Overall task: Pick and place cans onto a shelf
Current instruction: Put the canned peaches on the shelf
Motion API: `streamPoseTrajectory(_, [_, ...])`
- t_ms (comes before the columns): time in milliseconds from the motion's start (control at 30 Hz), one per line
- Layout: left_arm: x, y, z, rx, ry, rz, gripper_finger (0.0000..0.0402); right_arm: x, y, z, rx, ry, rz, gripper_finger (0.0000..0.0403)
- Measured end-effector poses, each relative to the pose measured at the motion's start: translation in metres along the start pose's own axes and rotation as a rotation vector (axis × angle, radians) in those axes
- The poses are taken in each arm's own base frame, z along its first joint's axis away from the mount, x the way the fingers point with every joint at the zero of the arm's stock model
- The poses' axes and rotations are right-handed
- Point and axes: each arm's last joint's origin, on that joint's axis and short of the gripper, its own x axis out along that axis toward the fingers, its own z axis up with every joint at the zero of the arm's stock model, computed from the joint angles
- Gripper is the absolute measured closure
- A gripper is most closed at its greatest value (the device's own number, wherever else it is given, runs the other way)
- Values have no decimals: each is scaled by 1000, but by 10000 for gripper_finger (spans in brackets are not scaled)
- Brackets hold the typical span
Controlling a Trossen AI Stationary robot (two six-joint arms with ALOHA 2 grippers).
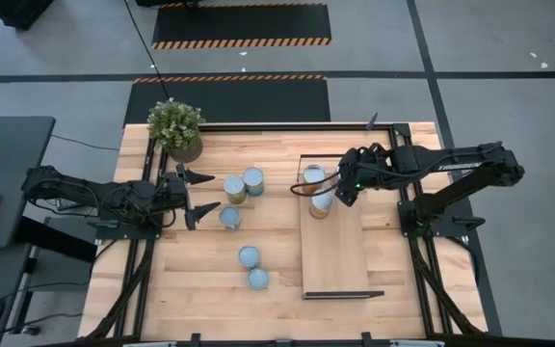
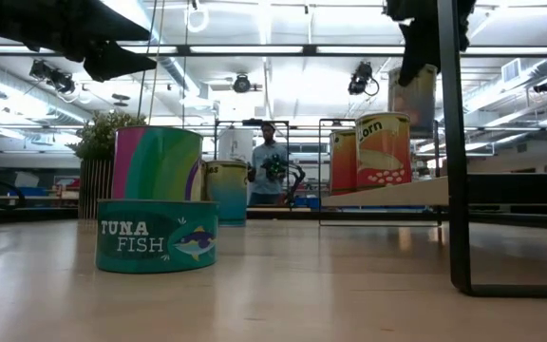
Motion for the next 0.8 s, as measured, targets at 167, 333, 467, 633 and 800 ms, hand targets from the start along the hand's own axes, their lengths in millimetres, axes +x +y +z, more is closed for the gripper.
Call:
streamPoseTrajectory(167, [0,0,1,-2,-6,-1,12,16,-6,-5,17,59,-24,69])
streamPoseTrajectory(333, [0,0,1,-5,-10,-1,12,38,-9,-6,76,89,20,69])
streamPoseTrajectory(467, [0,0,1,-11,-12,-1,12,50,-14,-7,129,93,5,69])
streamPoseTrajectory(633, [0,0,1,-8,-12,-1,12,58,-18,-8,201,103,-1,69])
streamPoseTrajectory(800, [0,0,2,-10,-19,-2,12,62,-15,-10,250,95,15,69])
